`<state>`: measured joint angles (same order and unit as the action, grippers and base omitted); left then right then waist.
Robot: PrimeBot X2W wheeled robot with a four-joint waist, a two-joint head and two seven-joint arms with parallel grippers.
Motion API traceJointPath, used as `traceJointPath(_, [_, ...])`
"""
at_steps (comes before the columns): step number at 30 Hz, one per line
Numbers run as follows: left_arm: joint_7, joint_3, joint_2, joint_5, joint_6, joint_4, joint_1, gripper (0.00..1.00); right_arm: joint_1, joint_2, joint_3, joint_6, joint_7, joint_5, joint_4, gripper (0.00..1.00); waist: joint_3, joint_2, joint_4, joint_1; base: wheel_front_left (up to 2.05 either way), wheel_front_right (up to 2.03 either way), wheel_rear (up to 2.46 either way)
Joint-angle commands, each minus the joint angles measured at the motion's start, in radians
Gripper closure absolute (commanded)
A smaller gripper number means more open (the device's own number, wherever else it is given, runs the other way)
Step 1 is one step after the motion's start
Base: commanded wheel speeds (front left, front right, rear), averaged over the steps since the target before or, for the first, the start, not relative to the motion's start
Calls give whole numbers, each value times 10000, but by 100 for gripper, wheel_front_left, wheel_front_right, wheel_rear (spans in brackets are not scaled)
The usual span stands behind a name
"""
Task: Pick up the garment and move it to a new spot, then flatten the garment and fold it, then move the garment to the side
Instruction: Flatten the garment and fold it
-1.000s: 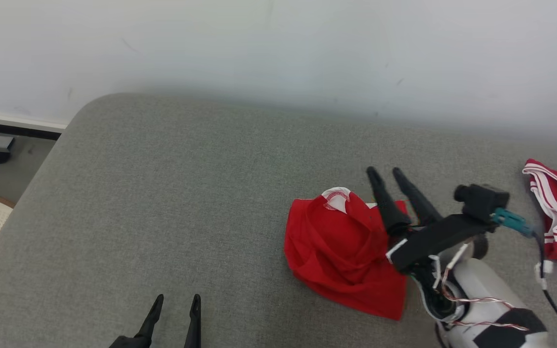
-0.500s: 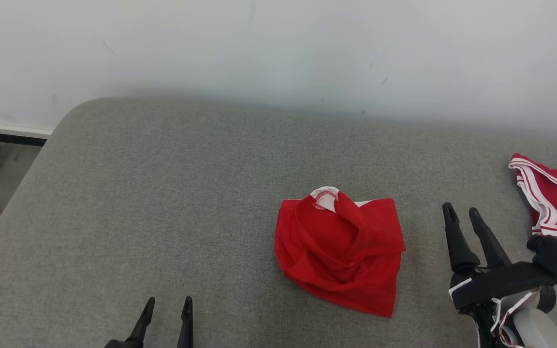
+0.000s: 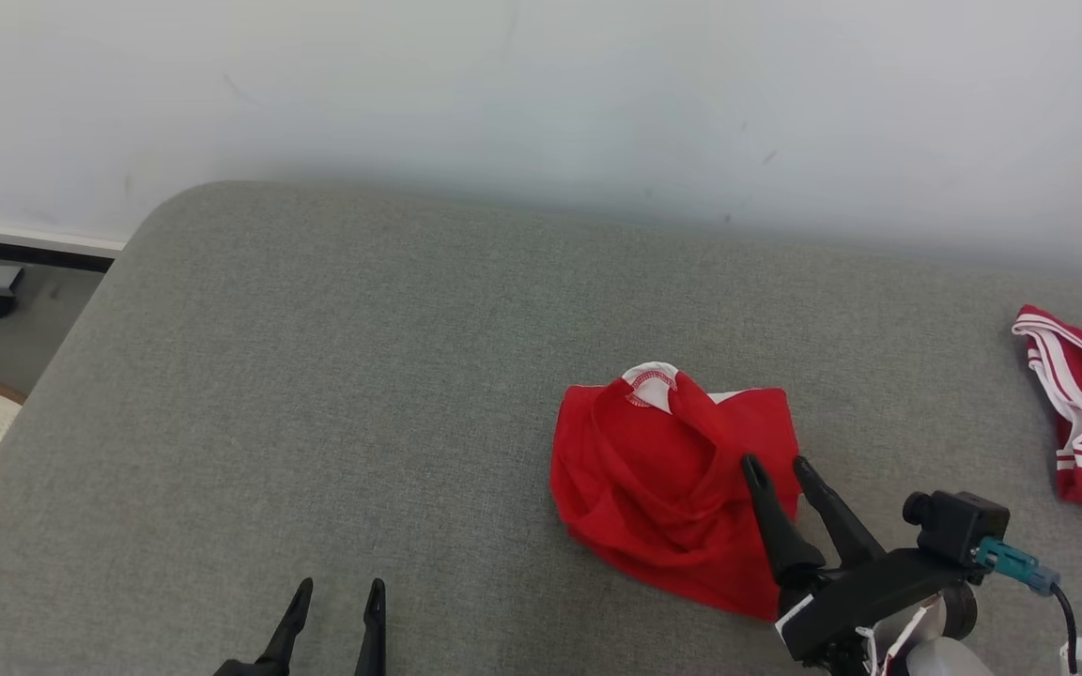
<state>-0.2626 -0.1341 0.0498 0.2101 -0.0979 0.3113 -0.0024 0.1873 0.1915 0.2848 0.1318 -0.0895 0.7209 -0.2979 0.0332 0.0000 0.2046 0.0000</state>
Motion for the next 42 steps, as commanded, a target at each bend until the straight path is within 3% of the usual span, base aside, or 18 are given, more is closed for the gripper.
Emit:
traceJointPath(1, [-31, -30, 12, -113, -28, 31, -74, 0, 158, -53, 66, -19, 20, -97, -88, 0, 37, 0, 73, 0, 0, 0, 0])
traceJointPath(5, [-31, -80, 10, -85, -38, 49, -157, 0, 528, -85, 165, -19, 163, -123, -689, 0, 96, 0, 225, 0, 0, 0, 0])
traceJointPath(6, [-31, -109, 10, -80, -41, 63, -175, 0, 603, -83, 204, -19, 206, -140, -859, 10, 107, 0, 277, 0, 0, 0, 0])
traceJointPath(7, [-31, -109, 10, -80, -41, 63, -175, 0, 603, -83, 204, -19, 206, -140, -859, 10, 107, 0, 277, 0, 0, 0, 0])
traceJointPath(8, [-31, -115, 12, -74, -44, 72, -185, 0, 686, -99, 268, -19, 231, -156, -1025, 27, 115, 0, 324, 0, 0, 0, 0])
traceJointPath(9, [-31, -148, 12, -70, -47, 84, -197, 0, 773, -105, 282, -19, 189, -162, -1184, 33, 129, 0, 382, 0, 0, 0, 0])
traceJointPath(10, [-31, -149, 12, -59, -38, 86, -201, 0, 826, -101, 321, -19, 192, -187, -1338, 56, 143, 0, 424, 0, 0, 0, 0])
traceJointPath(11, [-31, -159, 10, -58, -40, 102, -209, 0, 878, -103, 372, -19, 184, -216, -1490, 65, 158, 0, 476, 0, 0, 0, 0])
traceJointPath(13, [-31, -153, 10, -49, -48, 116, -202, 0, 975, -147, 494, -19, 92, -195, -1686, 100, 168, 0, 546, 0, 0, 0, 0])
traceJointPath(23, [-31, -80, 10, 24, 49, 81, -21, 0, 916, -63, 1396, -19, -417, -541, -1452, 100, 135, 0, 502, 0, 0, 0, 0])
traceJointPath(24, [-31, -96, 10, 48, 64, 84, -24, 0, 904, -78, 1440, -19, -411, -556, -1477, 86, 136, 0, 478, 0, 0, 0, 0])
traceJointPath(25, [-31, -111, 10, 73, 74, 93, -37, 0, 934, -63, 1463, -19, -458, -656, -1539, 54, 134, 0, 457, 0, 0, 0, 0])
traceJointPath(26, [-31, -134, 10, 85, 80, 104, -62, 0, 969, -79, 1487, -19, -478, -707, -1601, 0, 131, 0, 444, 0, 0, 0, 0])
traceJointPath(37, [-31, -145, 12, 120, 97, 52, -80, 0, 674, 163, 1502, -19, -1181, -758, -995, 0, 136, 0, 390, 0, 0, 0, 0])
traceJointPath(42, [-31, -124, 10, 174, 150, -24, -49, 0, -9, 396, 660, -19, -1521, -815, -448, 0, 181, 0, 390, 0, 0, 0, 0])
